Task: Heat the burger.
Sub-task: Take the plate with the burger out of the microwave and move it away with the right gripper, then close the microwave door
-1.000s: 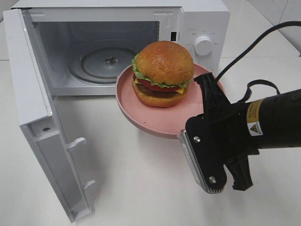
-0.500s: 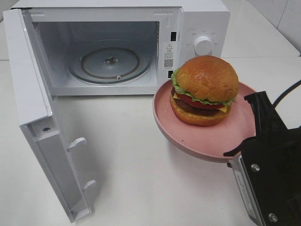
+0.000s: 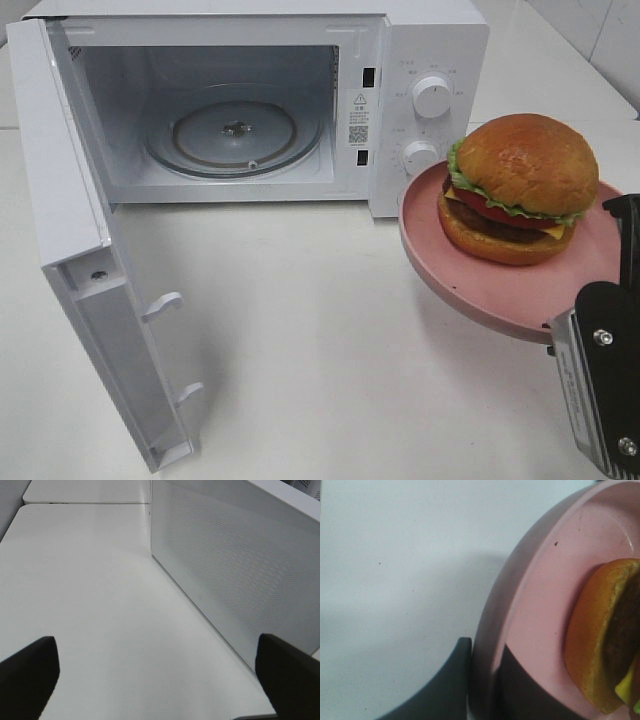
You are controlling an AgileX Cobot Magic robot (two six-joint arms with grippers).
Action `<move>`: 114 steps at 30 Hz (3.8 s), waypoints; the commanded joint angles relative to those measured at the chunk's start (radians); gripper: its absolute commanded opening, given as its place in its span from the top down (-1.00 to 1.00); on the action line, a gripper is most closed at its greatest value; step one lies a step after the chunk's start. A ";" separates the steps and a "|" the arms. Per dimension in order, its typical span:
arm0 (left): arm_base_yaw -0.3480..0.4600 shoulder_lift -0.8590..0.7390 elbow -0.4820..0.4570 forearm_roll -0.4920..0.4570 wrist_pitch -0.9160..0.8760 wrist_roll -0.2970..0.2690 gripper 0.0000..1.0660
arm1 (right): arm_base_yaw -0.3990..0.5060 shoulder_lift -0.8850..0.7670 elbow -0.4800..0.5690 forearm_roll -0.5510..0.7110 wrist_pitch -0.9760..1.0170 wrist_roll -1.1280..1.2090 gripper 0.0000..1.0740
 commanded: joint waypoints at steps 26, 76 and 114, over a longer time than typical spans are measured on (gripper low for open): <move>-0.002 -0.016 0.003 -0.004 -0.011 0.001 -0.87 | -0.005 0.045 -0.027 -0.448 0.283 0.942 1.00; -0.002 -0.016 0.003 -0.004 -0.011 0.001 -0.87 | -0.007 0.875 -0.188 -0.591 0.400 1.895 0.93; -0.002 -0.016 0.003 -0.004 -0.011 0.001 -0.87 | -0.004 0.294 -0.188 -0.023 0.230 1.110 -0.54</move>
